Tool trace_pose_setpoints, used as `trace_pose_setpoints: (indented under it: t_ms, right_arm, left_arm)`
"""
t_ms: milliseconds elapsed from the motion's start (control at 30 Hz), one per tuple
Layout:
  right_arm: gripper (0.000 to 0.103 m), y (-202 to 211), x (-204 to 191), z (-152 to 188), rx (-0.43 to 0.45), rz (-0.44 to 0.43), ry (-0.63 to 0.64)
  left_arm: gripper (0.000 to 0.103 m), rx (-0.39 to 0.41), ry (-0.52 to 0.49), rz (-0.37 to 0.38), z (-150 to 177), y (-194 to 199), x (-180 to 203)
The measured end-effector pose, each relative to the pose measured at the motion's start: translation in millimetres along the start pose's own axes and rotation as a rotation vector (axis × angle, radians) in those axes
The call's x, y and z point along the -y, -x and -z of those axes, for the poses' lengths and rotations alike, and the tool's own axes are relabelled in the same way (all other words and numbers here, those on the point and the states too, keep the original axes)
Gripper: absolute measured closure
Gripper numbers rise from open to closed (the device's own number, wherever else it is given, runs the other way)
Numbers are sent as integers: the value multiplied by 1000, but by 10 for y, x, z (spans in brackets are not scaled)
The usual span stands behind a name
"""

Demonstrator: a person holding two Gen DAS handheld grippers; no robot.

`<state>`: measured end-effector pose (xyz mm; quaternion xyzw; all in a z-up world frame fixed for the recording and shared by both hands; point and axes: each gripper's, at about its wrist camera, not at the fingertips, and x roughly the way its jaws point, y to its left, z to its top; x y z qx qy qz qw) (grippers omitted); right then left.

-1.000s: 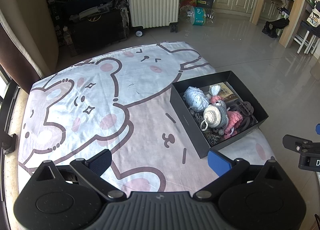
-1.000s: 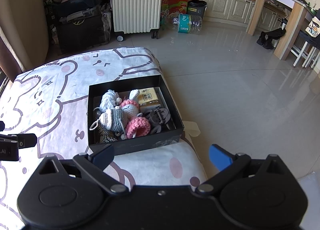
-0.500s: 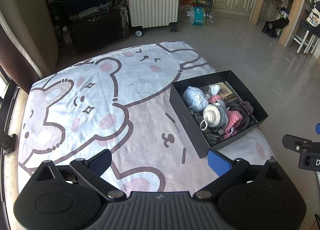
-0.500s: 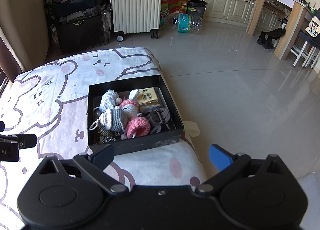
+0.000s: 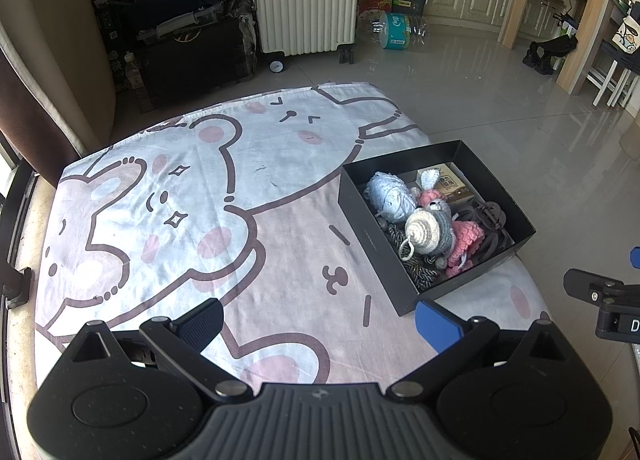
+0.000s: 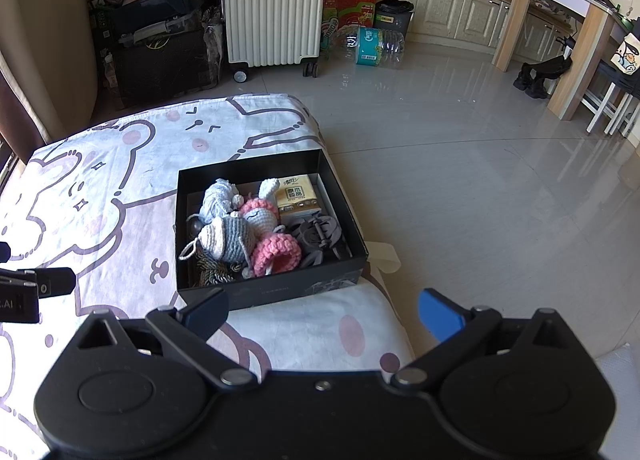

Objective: Organize objects

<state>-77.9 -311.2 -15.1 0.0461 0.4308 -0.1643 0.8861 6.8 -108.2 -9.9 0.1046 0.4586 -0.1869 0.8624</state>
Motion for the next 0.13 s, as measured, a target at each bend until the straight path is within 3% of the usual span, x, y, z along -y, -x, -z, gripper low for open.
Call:
trace_pose_setpoints:
  t_ms: [133]
  right_arm:
    - [1,-3,2,0,0,0,0]
  left_arm:
    - [2,-1,-2,1,8,4,25]
